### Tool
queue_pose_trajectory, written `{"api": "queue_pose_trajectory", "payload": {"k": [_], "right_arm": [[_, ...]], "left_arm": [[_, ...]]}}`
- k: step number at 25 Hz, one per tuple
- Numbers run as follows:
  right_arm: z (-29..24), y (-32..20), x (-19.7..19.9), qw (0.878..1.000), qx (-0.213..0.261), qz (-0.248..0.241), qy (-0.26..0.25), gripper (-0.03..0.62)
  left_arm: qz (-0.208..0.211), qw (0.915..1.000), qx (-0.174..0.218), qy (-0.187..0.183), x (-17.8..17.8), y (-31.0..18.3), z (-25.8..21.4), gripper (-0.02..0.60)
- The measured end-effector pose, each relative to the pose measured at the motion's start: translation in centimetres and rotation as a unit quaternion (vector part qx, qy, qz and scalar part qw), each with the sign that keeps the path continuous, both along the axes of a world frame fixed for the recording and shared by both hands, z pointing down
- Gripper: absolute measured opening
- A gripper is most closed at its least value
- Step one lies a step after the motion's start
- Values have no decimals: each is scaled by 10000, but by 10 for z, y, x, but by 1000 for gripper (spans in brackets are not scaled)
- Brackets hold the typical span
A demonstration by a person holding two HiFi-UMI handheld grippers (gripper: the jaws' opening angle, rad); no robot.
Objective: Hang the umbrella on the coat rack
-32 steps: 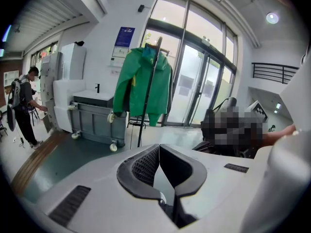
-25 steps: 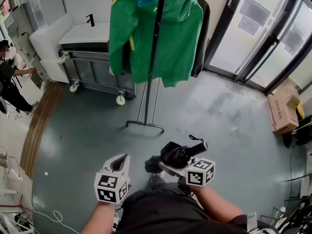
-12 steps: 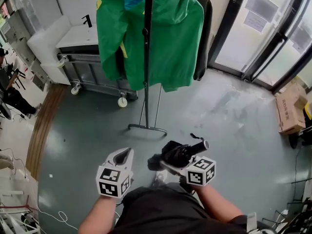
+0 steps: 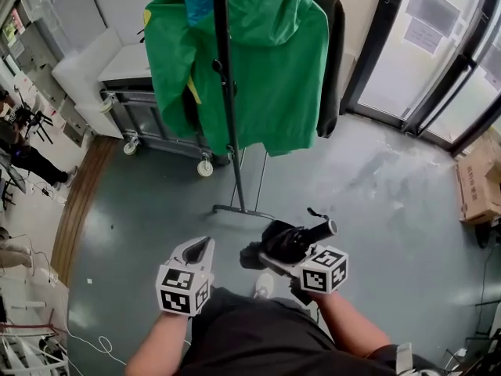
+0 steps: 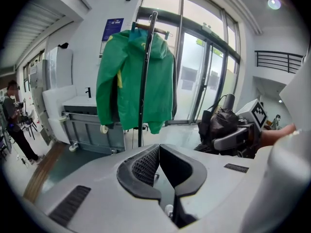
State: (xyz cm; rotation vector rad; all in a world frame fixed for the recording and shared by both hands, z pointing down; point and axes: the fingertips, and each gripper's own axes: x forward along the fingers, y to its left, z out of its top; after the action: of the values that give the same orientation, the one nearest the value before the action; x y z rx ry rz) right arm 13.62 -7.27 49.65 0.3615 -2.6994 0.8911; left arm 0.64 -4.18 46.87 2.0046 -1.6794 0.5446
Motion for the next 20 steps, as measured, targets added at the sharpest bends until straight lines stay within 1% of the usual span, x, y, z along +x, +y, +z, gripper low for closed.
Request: {"api": "queue_pose_trajectory", "payload": {"k": [5, 10, 15, 20], "right_arm": [[8, -5, -6, 9998, 15, -176, 130, 273], [22, -11, -18, 9973, 167, -430, 573, 273], [33, -15, -41, 9923, 379, -658, 976, 273], [30, -25, -76, 9908, 405, -641, 1122, 273]], "left_arm": [[10, 9999, -54, -103, 0, -7, -1, 15], [8, 9998, -160, -70, -11, -11, 9, 15], [200, 9998, -28, 61, -25, -33, 9, 15], [437, 9987, 164, 187, -53, -68, -4, 15]]}}
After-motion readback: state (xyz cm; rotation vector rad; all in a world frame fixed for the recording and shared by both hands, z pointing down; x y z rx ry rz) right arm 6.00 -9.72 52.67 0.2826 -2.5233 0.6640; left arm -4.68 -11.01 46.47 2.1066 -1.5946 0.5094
